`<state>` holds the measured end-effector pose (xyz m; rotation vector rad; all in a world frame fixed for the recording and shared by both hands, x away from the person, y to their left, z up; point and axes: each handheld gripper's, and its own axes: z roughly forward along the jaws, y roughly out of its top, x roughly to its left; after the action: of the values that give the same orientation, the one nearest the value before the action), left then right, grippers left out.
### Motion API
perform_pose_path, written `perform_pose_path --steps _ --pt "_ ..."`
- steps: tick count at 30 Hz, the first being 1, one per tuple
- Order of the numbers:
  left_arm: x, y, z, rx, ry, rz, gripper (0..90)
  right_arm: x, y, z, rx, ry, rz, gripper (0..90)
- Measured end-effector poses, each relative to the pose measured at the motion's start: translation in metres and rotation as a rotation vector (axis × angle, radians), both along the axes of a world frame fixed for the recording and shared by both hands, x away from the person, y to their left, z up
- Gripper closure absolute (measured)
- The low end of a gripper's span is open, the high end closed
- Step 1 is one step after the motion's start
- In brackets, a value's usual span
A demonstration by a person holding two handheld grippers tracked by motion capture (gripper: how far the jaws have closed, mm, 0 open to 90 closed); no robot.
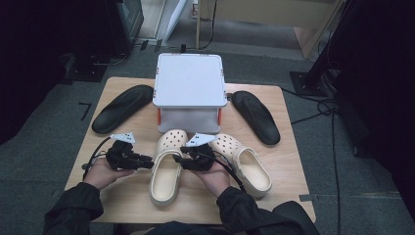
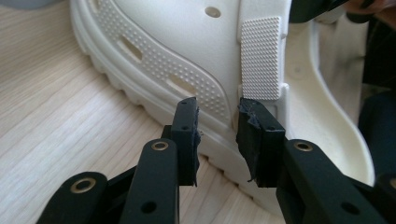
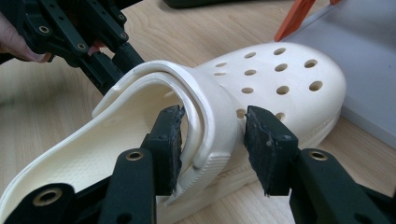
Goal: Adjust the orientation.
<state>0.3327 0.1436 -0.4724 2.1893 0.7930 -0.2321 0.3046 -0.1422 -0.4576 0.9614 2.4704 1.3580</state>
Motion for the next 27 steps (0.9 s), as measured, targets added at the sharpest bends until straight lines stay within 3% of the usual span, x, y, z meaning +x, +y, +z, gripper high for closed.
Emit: perform_pose_path --steps 3,7,10,15,19,22,27 --pt "0.002 0.002 0.000 -0.002 -0.007 0.015 63.0 0.000 0.000 0.002 -0.018 -0.001 0.008 57.4" --pt "0.004 0.011 0.005 -0.047 -0.021 0.064 60.0 0.000 -0.002 0.005 -0.032 -0.010 0.016 58.8" --pt "0.006 0.016 0.009 -0.061 -0.047 0.098 59.2 0.000 -0.002 0.005 -0.041 -0.018 0.028 57.9" --pt "0.013 0.021 0.020 -0.117 -0.098 0.142 58.7 0.001 -0.001 0.000 -0.024 0.012 0.010 52.6" --pt "0.022 0.023 0.023 -0.126 -0.092 0.146 61.7 -0.003 0.002 -0.003 -0.036 0.006 0.003 47.0" --pt "0.028 0.021 0.030 -0.131 -0.118 0.140 61.4 -0.004 0.003 -0.005 -0.044 0.002 -0.007 44.8" --pt "0.039 0.015 0.045 -0.135 -0.176 0.132 59.7 -0.005 0.002 -0.012 -0.018 0.048 -0.044 41.8"
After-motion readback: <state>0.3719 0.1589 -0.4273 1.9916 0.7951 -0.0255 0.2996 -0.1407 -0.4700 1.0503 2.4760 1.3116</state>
